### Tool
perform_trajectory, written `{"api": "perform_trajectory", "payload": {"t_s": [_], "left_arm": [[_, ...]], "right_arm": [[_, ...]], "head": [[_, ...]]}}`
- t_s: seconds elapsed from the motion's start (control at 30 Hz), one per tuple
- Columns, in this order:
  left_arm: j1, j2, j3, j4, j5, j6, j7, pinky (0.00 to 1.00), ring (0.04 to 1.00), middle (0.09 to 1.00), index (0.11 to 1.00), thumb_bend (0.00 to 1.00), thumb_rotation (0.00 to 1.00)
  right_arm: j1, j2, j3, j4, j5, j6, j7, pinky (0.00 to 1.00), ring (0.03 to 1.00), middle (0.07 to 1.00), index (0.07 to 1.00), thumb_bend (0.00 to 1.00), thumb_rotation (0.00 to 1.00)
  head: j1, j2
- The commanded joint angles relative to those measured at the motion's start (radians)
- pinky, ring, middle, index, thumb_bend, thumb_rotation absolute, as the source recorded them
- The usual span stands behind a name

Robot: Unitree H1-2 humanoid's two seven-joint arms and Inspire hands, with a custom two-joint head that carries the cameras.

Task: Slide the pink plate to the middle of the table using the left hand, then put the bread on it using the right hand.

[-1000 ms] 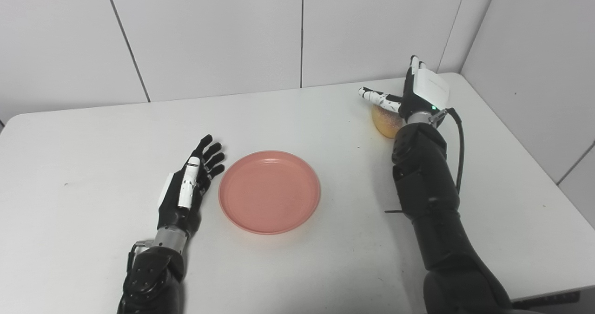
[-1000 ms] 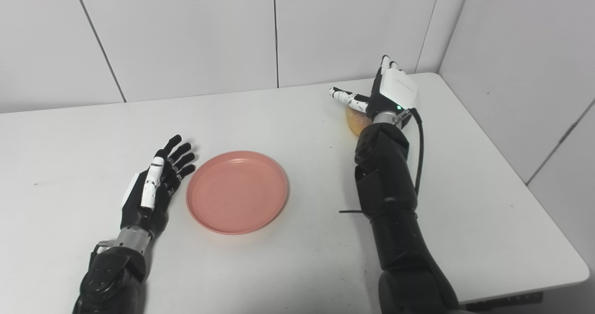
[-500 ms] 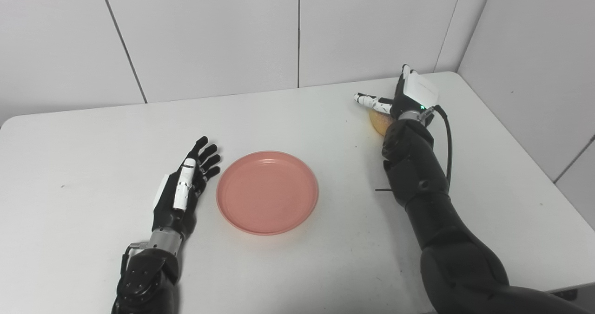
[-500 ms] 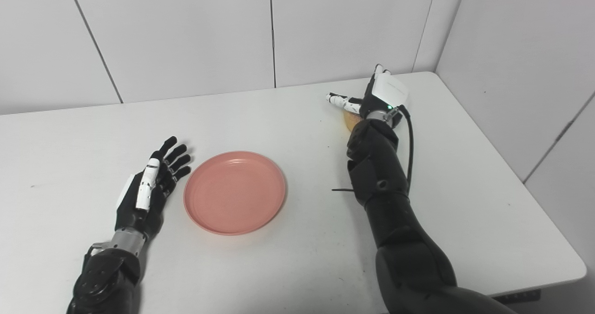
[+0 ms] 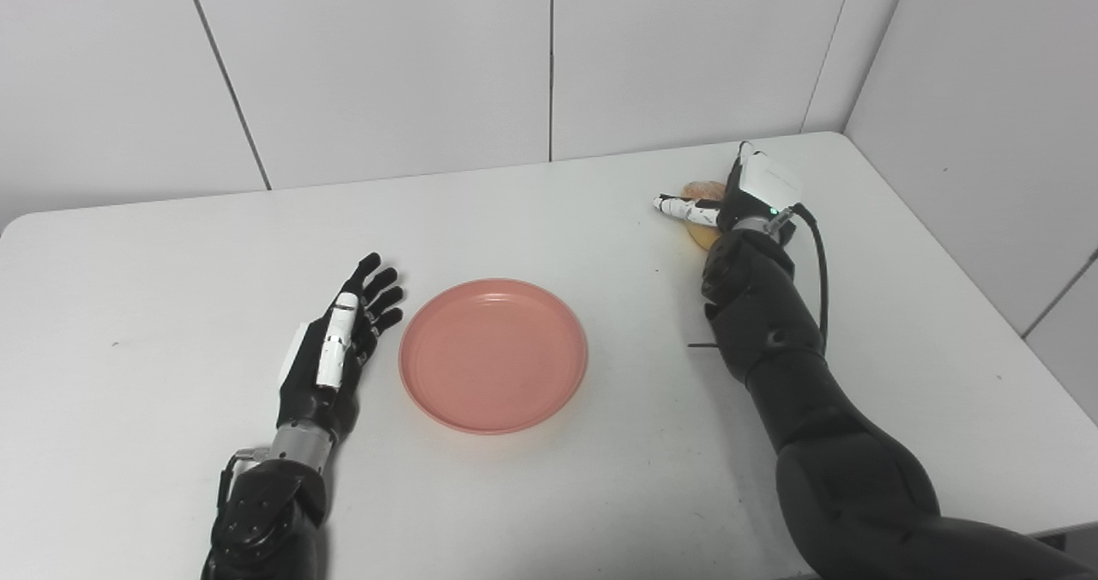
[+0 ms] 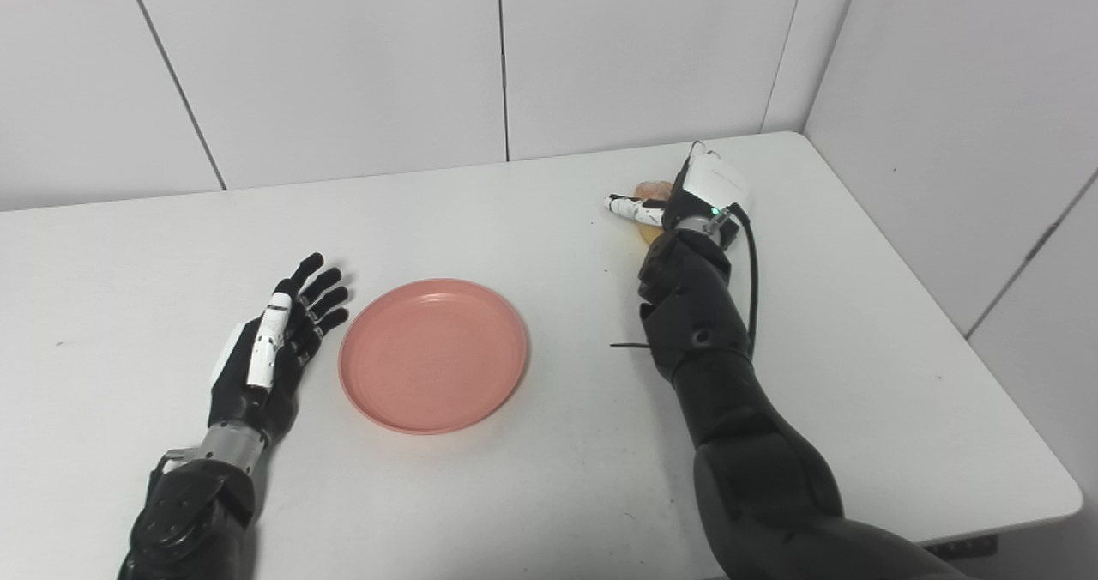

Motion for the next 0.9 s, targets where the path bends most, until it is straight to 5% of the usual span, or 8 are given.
{"api": "perform_trajectory", "payload": {"t_s": [0.0,0.1,0.33,0.43,0.6,0.67,0.77,0.87], "left_arm": [[0.002,-0.001,0.003,-0.016,-0.002,0.014,0.002,0.89,0.896,0.909,0.902,0.36,1.00],[0.004,-0.001,0.003,-0.022,-0.002,0.016,0.002,0.88,0.895,0.908,0.901,0.36,1.00],[0.004,-0.001,0.003,-0.028,-0.003,0.028,0.001,0.89,0.900,0.913,0.906,0.35,1.00],[0.003,0.000,0.003,-0.024,-0.004,0.025,0.000,0.89,0.900,0.913,0.907,0.35,1.00],[0.005,0.000,0.001,-0.021,-0.001,0.016,-0.001,0.88,0.897,0.911,0.903,0.36,1.00],[0.006,-0.003,0.000,-0.033,0.000,0.028,0.002,0.88,0.895,0.909,0.901,0.35,1.00],[0.005,-0.004,0.000,-0.030,0.002,0.029,0.005,0.88,0.896,0.909,0.902,0.35,1.00],[0.006,-0.007,-0.001,-0.029,0.005,0.026,0.008,0.88,0.894,0.908,0.900,0.35,1.00]], "right_arm": [[-0.058,-0.016,-0.001,-0.022,-0.032,-0.006,-0.009,0.87,0.940,0.972,0.955,1.00,0.69],[-0.057,-0.017,0.002,-0.026,-0.043,-0.006,0.009,0.83,0.910,0.945,0.927,1.00,0.66],[-0.066,-0.034,0.015,-0.005,0.030,-0.006,-0.033,0.63,0.763,0.807,0.795,0.82,0.34],[-0.061,-0.045,0.038,-0.003,0.060,-0.006,-0.061,0.45,0.571,0.650,0.711,0.80,0.26],[-0.056,-0.069,0.087,0.015,0.092,-0.006,-0.074,0.30,0.381,0.494,0.606,0.77,0.20],[-0.054,-0.077,0.109,0.018,0.120,-0.007,-0.086,0.25,0.307,0.416,0.509,0.58,0.15],[-0.048,-0.083,0.140,0.012,0.160,-0.008,-0.111,0.24,0.301,0.406,0.488,0.53,0.13],[-0.043,-0.089,0.162,-0.003,0.190,-0.007,-0.120,0.21,0.280,0.425,0.531,0.52,0.01]], "head": [[0.000,0.001],[-0.003,0.000],[0.003,0.002],[0.003,0.002],[0.011,0.005],[0.013,0.005],[0.015,0.006],[0.018,0.007]]}}
